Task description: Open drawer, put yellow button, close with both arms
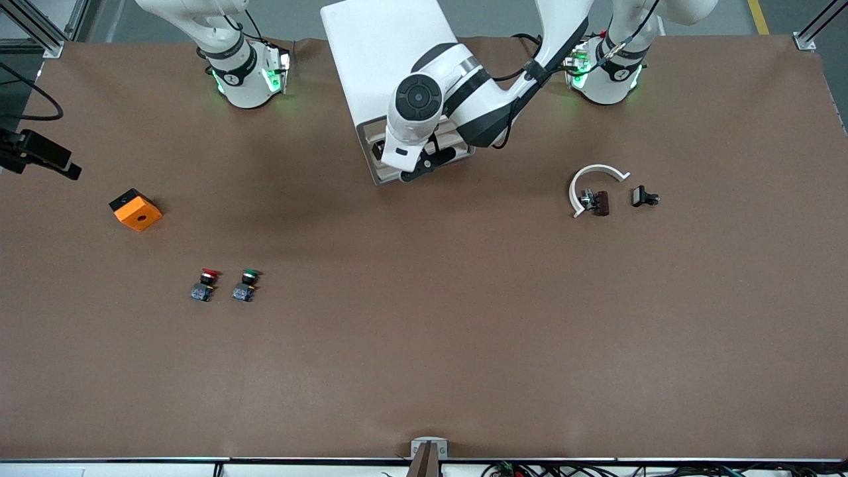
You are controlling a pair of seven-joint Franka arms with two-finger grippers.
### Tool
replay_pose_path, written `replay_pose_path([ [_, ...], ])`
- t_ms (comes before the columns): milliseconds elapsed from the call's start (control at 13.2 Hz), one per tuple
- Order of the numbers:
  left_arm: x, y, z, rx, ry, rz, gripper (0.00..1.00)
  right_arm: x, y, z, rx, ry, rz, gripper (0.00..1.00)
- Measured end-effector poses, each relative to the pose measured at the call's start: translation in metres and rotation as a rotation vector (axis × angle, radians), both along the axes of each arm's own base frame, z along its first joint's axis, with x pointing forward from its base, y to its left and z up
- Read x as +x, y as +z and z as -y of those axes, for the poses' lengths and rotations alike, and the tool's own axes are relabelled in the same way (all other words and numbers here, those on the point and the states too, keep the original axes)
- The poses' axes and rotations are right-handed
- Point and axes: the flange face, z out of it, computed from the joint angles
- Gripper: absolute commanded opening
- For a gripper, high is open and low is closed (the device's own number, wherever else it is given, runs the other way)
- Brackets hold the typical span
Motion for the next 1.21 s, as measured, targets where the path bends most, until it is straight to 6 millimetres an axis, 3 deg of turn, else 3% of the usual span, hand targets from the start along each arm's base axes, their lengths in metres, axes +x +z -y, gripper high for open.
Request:
replay_pose_path([
  [379,0.001,-0.007,0.003,-0.008,0.015,-0.029,1.00,-0.021,0.011,0.000,0.004,0.000,0.008,1.00],
  [985,0.003,-0.006,0.006,-0.033,0.045,-0.067,1.00,-0.024,0.015,0.005,-0.019,0.035,0.020,1.00],
  [1212,0.018,-0.004,-0.002,-0.038,0.074,-0.060,1.00,-0.025,0.016,0.013,-0.041,0.100,0.025,1.00],
])
